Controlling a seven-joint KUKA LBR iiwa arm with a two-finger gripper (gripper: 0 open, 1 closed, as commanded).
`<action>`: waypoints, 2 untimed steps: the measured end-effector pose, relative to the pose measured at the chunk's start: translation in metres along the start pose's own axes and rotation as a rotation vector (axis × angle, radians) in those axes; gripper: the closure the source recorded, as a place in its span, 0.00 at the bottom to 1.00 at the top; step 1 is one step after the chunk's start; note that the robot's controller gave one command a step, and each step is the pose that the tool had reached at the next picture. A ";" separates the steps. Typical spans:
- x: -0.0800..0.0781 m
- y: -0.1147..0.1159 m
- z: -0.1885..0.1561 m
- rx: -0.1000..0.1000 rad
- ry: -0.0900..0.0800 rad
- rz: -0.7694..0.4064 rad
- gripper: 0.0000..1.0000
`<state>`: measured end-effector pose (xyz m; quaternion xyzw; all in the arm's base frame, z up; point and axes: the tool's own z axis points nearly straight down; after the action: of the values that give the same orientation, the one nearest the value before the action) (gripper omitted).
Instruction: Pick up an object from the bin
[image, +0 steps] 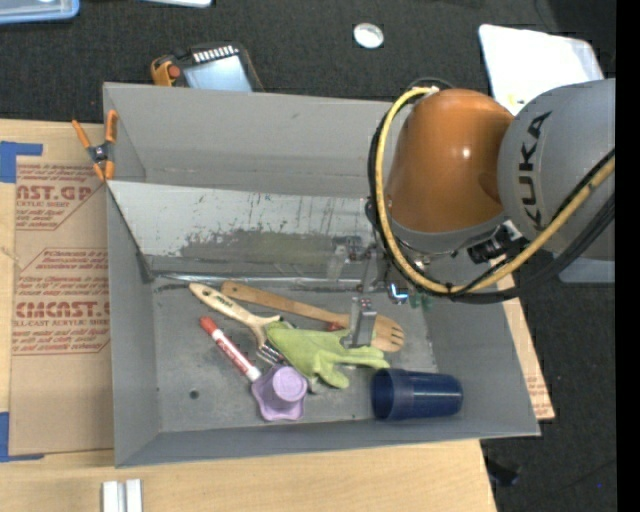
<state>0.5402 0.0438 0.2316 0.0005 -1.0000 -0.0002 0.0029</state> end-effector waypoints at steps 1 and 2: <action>-0.001 0.000 -0.005 -0.001 -0.008 0.001 0.00; 0.002 -0.035 0.079 -0.002 -0.010 0.062 0.00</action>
Offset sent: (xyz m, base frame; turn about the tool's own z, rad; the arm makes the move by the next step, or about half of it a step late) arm -0.0081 -0.0712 -0.1616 0.1248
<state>0.5375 0.0087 0.1526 -0.0308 -0.9995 -0.0009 -0.0023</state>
